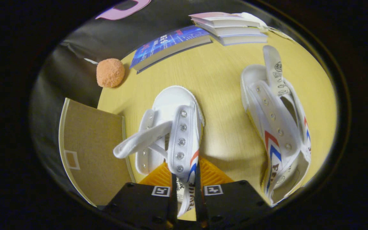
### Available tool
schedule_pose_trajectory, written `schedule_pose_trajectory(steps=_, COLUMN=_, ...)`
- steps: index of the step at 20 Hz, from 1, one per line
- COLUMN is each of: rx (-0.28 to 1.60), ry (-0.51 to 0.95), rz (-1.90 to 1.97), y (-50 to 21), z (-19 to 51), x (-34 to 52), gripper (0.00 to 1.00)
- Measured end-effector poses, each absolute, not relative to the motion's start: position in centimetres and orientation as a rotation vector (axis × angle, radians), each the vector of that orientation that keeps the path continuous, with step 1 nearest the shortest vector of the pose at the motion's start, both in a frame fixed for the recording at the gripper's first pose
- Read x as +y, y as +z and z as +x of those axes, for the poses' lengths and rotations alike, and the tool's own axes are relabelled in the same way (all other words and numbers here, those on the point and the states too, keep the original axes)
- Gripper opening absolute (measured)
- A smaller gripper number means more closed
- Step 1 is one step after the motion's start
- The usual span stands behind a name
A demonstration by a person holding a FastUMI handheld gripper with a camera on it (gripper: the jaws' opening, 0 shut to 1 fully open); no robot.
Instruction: Open the storage box then place both shoes into the box .Put the left shoe in first, then the right shoe, with the right side of both shoes facing outward in a uniform manner.
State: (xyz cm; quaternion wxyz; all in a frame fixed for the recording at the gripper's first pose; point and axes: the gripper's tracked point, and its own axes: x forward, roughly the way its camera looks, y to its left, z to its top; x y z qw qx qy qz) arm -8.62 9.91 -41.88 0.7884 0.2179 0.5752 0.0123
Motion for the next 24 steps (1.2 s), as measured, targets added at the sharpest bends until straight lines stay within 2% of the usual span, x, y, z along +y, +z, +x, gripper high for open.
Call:
schedule_pose_trajectory(steps=3, rx=1.229, ry=0.015, rz=0.55, y=-41.8, z=-9.0, x=10.4, gripper=0.04)
schedule_pose_trajectory(steps=7, rx=1.226, ry=0.018, rz=0.699, y=-40.4, z=-8.9, x=11.3, gripper=0.03)
schedule_pose_trajectory(steps=14, rx=1.109, ry=0.092, rz=0.882, y=-32.7, z=-6.4, x=13.4, gripper=0.03)
schedule_pose_trajectory(steps=18, rx=0.998, ry=0.18, rz=0.851, y=-25.8, z=-4.7, x=16.1, gripper=0.03)
schedule_pose_trajectory(steps=24, rx=0.913, ry=0.351, rz=0.871, y=-17.2, z=-4.6, x=25.1, gripper=0.03)
